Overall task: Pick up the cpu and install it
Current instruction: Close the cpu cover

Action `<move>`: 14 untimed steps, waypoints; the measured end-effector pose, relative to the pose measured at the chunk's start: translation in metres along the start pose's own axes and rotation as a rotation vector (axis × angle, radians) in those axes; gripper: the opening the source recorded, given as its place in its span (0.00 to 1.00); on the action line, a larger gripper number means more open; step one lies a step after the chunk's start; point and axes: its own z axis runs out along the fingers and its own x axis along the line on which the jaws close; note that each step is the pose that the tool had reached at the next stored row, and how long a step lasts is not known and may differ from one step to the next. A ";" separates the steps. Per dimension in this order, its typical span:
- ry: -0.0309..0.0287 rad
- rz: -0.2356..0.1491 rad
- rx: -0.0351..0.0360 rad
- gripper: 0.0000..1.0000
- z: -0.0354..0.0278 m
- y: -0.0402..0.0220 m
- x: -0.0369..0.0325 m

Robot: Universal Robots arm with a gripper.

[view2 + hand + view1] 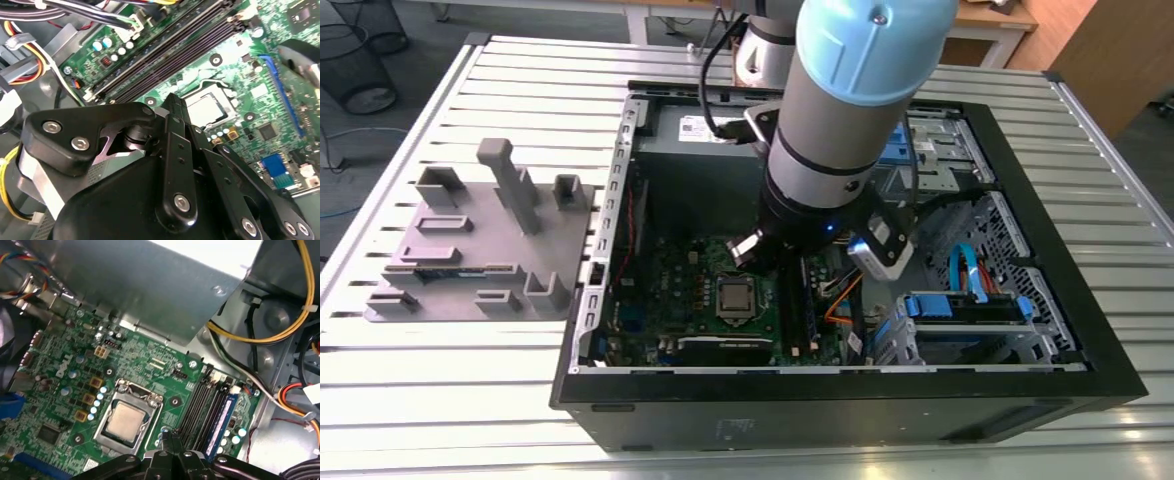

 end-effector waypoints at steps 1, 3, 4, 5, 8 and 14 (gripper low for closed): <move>-0.0002 -0.001 0.0001 0.11 -0.0002 -0.0011 0.0016; -0.0003 -0.002 0.0002 0.11 -0.0005 -0.0042 0.0044; -0.0003 -0.003 0.0001 0.11 -0.0007 -0.0061 0.0057; -0.0003 -0.003 0.0001 0.11 -0.0008 -0.0080 0.0071; -0.0003 -0.004 0.0002 0.11 -0.0012 -0.0114 0.0126; 0.0001 -0.004 0.0008 0.11 0.0001 -0.0153 0.0220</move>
